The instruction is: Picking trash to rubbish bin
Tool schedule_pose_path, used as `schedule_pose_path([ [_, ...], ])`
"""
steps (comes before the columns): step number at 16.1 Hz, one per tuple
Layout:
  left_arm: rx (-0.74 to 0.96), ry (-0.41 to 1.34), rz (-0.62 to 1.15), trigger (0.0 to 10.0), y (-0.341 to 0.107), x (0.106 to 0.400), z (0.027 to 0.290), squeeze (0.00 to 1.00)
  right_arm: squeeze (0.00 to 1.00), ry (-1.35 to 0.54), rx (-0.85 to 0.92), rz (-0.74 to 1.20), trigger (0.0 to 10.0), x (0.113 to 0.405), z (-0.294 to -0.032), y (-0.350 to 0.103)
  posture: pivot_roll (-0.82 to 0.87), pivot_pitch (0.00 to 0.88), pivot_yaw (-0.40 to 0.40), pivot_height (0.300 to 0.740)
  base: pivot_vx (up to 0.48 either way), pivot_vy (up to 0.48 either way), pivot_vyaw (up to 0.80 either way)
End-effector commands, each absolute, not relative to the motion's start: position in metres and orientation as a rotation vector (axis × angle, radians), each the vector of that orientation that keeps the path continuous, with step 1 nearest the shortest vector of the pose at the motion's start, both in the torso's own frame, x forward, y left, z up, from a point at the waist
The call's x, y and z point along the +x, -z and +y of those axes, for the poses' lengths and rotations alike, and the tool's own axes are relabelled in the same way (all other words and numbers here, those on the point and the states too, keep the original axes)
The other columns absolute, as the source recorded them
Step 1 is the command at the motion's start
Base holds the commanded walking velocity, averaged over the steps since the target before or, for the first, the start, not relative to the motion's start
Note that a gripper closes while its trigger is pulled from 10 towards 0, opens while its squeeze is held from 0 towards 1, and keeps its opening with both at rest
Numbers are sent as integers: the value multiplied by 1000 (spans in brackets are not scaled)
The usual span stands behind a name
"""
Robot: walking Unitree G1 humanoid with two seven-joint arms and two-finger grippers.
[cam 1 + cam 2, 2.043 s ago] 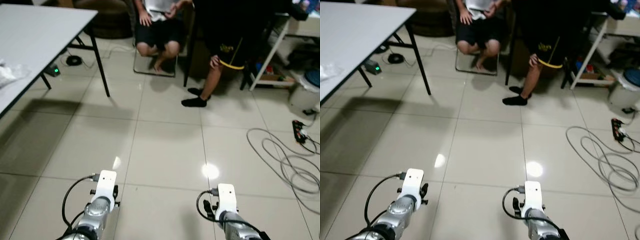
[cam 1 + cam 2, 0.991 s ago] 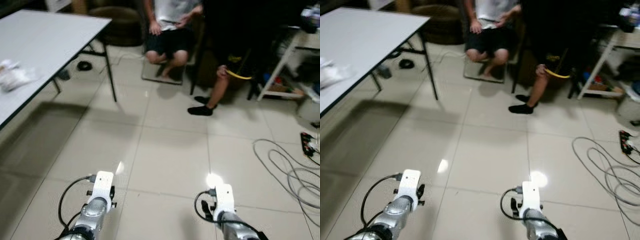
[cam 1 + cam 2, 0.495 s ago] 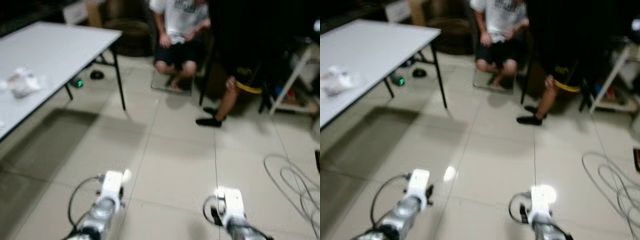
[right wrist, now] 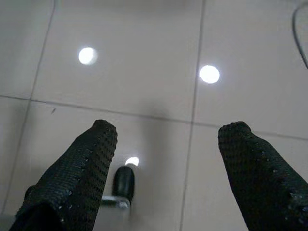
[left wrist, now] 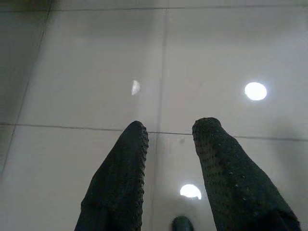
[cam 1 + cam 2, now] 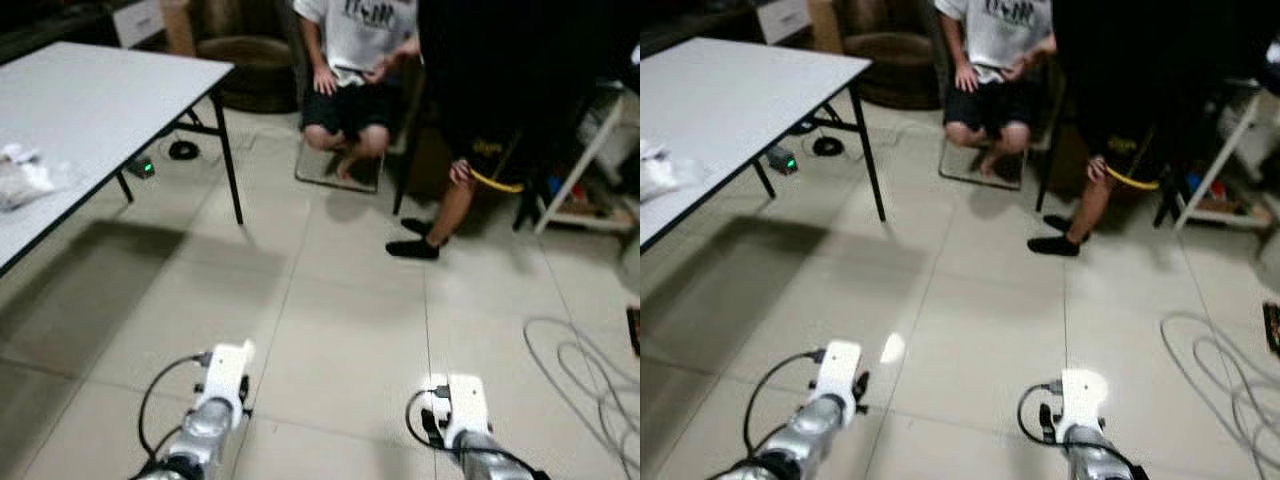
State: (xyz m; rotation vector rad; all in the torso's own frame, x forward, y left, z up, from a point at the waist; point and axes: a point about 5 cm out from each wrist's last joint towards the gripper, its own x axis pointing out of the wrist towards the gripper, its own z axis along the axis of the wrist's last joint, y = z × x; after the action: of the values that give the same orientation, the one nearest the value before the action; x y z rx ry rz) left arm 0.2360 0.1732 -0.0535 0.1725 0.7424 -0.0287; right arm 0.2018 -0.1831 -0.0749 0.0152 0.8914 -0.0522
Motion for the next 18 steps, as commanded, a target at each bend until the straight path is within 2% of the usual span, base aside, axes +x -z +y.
schedule_pose_path([
  [1,189,6,745,10000,52,236,183,0,0,39,32,884,10000,206,-174,74,40,38,-27,740,368,0,0],
  [18,183,2,743,10000,52,238,183,0,0,47,36,880,10000,207,-175,73,42,54,-31,740,371,0,0],
])
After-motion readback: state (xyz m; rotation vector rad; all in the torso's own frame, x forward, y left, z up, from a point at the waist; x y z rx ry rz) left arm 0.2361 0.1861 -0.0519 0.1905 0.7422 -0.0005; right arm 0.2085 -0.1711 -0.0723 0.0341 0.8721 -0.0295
